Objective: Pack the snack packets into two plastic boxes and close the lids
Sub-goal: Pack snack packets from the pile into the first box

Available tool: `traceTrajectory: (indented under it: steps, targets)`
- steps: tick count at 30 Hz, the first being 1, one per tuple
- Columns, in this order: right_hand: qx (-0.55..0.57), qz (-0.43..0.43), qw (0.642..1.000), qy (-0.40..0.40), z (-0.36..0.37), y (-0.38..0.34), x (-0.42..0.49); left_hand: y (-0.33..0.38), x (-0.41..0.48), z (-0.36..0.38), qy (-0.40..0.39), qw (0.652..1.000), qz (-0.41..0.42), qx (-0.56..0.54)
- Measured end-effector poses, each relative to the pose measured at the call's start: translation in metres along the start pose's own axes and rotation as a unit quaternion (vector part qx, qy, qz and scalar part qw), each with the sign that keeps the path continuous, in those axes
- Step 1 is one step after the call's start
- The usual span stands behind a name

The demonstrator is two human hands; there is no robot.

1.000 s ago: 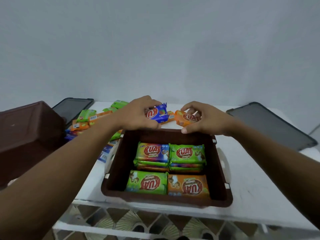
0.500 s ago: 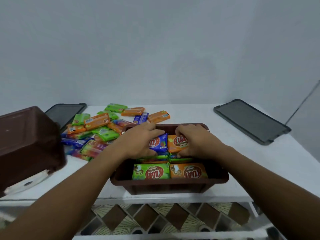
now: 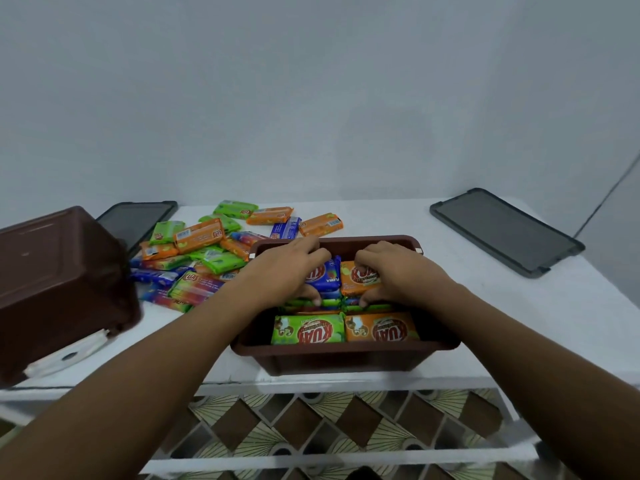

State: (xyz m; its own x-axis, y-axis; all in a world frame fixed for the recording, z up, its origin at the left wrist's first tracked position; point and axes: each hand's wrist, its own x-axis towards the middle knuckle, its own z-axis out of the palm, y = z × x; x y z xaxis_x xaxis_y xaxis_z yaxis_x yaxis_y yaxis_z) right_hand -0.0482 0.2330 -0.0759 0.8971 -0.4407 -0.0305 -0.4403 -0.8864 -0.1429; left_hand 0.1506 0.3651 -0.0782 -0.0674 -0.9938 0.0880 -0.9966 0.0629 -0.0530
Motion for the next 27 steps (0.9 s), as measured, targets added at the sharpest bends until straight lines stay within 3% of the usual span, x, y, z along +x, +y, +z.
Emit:
traceTrajectory:
  steps: [9, 18, 27]
  targets:
    - [0.019, -0.014, 0.999, 0.029, -0.001, 0.003, -0.003, -0.007, -0.009, -0.008, 0.014, 0.983, -0.059, -0.176]
    - [0.062, 0.005, 0.995, 0.081, -0.001, 0.007, -0.003, -0.012, -0.006, -0.003, 0.021, 0.987, -0.070, -0.144]
    - [0.112, 0.009, 0.991, 0.072, 0.000, 0.013, 0.000, -0.015, -0.003, -0.001, 0.018, 0.982, -0.118, -0.145]
